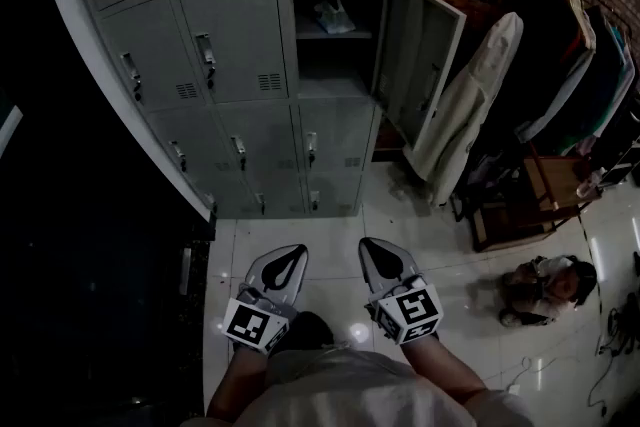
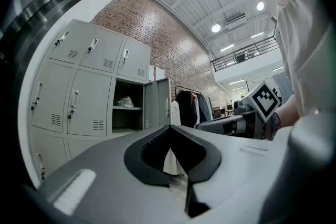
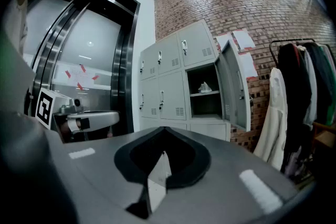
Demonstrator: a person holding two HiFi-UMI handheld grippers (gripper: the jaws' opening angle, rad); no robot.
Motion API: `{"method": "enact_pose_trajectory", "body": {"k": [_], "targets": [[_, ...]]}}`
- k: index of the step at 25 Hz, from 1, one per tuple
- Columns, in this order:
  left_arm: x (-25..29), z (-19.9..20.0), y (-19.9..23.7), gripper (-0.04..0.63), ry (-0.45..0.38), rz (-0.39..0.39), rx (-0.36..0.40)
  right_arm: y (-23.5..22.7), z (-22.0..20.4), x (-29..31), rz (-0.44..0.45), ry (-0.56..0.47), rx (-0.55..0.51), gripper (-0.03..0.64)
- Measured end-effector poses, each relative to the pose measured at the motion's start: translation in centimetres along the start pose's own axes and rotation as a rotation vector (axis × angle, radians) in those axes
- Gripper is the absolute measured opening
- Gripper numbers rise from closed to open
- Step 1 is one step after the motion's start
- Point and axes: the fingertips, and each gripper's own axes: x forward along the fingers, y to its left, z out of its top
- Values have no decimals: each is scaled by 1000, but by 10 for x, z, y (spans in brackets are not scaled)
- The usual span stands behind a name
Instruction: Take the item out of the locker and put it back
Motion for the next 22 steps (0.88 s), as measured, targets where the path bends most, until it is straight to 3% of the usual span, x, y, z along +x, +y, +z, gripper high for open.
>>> {"method": "enact_pose_trajectory", "body": {"k": [6,12,22], "targets": [[24,-17,28,-2,16,-5,-8,-18,-12,33,-4,19,0,-2],[72,-33,82,-2,19,-24,-30,-51,-20,97,-23,45,32,-2],[183,-2,236,-2,-41,-85,2,-111,41,256,-95,-21,-45,-2]]}}
